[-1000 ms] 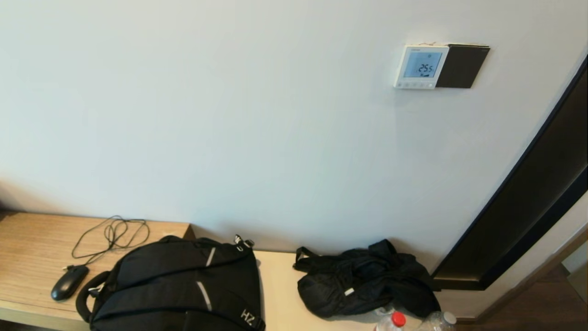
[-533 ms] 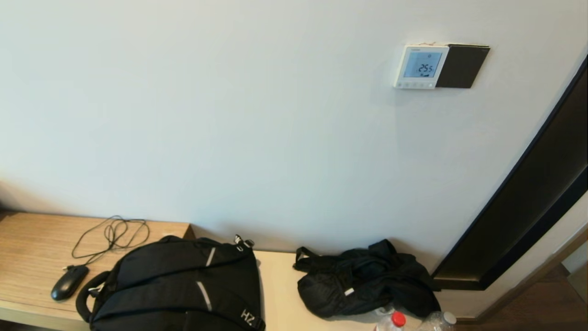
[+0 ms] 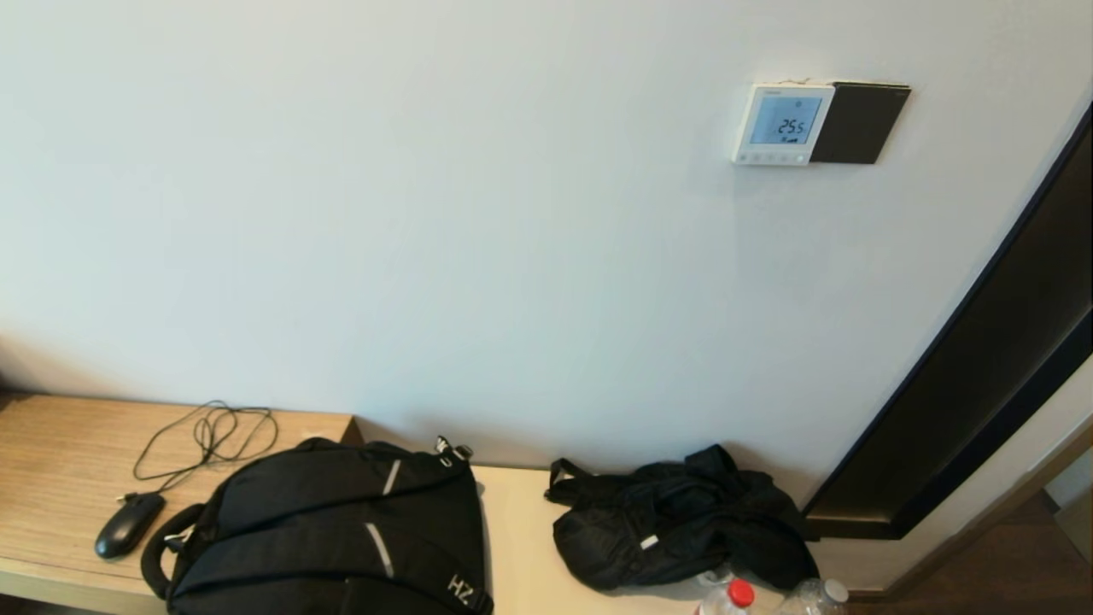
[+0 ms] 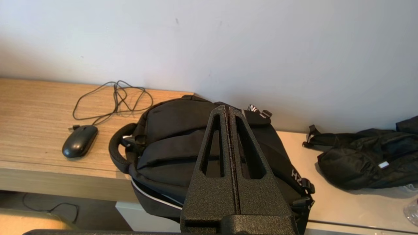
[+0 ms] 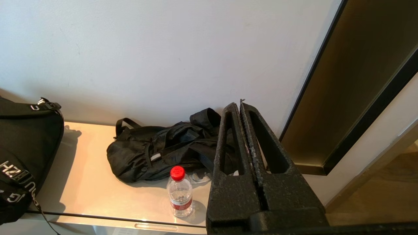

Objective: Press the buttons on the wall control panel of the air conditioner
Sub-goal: Turn off the central air conditioner

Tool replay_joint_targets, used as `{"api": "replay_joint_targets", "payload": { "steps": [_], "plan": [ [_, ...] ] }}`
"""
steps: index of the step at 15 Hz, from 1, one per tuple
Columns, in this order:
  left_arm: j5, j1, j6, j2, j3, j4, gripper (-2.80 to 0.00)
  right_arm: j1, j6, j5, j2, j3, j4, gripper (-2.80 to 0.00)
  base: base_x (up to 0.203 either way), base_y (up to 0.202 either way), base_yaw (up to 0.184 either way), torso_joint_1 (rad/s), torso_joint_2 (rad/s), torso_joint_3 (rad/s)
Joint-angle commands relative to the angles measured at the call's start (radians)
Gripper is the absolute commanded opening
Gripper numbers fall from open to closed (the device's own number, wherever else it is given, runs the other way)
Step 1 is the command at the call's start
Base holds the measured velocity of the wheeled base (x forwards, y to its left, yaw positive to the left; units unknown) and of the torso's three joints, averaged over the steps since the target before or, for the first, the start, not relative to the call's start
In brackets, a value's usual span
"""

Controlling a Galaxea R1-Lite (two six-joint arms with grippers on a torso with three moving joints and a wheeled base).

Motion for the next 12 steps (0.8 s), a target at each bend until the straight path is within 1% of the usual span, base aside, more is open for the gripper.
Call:
{"api": "replay_joint_targets", "payload": {
  "steps": [1, 9, 12],
  "plan": [
    [0.0, 0.0, 0.0, 0.0, 0.0, 0.0, -2.8, 0.0, -0.001, 0.001, 0.002, 0.0, -0.001, -2.8, 0.0, 0.0, 0.0, 0.0, 0.0, 0.0],
    [0.0, 0.0, 0.0, 0.0, 0.0, 0.0, -2.8, 0.001, -0.002, -0.001, 0.0, -0.004, 0.009, -2.8, 0.0, 0.0, 0.0, 0.0, 0.0, 0.0],
    [0.0, 0.0, 0.0, 0.0, 0.0, 0.0, -2.8, 0.0, -0.001, -0.001, 0.031, -0.001, -0.001, -2.8, 0.0, 0.0, 0.0, 0.0, 0.0, 0.0]
  ]
}}
